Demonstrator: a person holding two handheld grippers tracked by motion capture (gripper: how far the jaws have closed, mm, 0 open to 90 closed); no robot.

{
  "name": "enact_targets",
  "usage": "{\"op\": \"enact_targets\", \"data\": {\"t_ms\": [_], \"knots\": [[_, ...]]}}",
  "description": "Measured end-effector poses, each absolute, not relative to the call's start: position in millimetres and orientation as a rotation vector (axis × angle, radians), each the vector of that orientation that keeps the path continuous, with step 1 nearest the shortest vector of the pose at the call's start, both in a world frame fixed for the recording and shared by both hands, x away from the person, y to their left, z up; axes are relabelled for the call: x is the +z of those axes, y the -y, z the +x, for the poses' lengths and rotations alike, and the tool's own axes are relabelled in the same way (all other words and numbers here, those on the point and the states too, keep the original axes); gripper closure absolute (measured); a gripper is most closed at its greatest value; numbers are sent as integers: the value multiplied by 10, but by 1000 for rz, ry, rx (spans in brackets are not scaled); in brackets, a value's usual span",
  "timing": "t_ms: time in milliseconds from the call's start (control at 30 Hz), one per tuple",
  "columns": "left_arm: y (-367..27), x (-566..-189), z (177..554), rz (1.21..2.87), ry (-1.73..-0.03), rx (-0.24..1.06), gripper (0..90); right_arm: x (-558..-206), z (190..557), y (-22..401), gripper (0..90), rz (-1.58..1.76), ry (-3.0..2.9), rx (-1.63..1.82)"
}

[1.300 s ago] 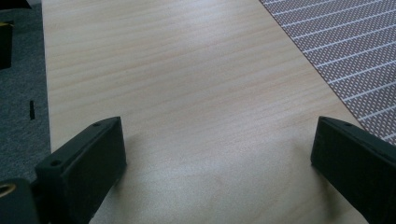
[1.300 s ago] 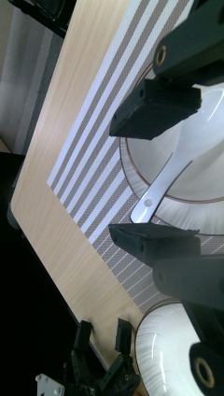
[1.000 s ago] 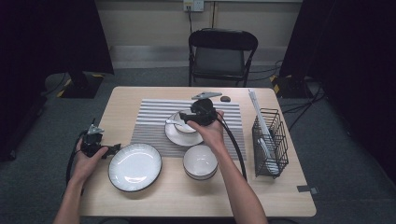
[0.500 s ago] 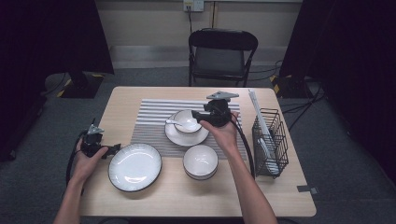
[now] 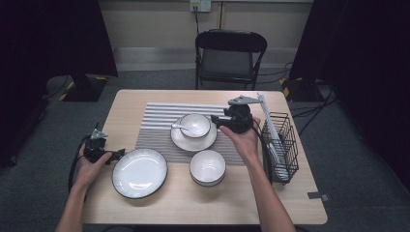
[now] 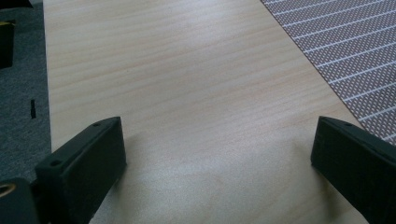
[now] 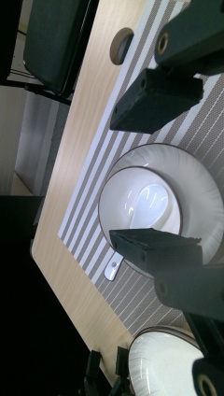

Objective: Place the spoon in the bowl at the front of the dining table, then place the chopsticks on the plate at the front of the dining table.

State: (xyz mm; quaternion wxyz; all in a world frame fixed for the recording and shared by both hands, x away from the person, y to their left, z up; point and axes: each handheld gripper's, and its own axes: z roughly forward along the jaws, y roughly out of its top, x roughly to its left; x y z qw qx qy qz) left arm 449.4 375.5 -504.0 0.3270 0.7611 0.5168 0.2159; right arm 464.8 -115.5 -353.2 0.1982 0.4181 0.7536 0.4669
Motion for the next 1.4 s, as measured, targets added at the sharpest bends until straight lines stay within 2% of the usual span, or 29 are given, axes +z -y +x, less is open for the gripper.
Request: {"op": "enact_targets", "data": {"t_ms": [167,733,1400], "knots": [[-3757,-5038,4495,1999,-1352,569,24,-3502,4605,1284,350,1200,-2071,1307],[-3752,-5040,4497,1992,-1357,564,21,-3398,4561,1715,294,1268,-1996,1272],[-3754,-5040,4499,1992,-1358,566,21,-3365,4579,2146,278,1337,-1911,1268]]}}
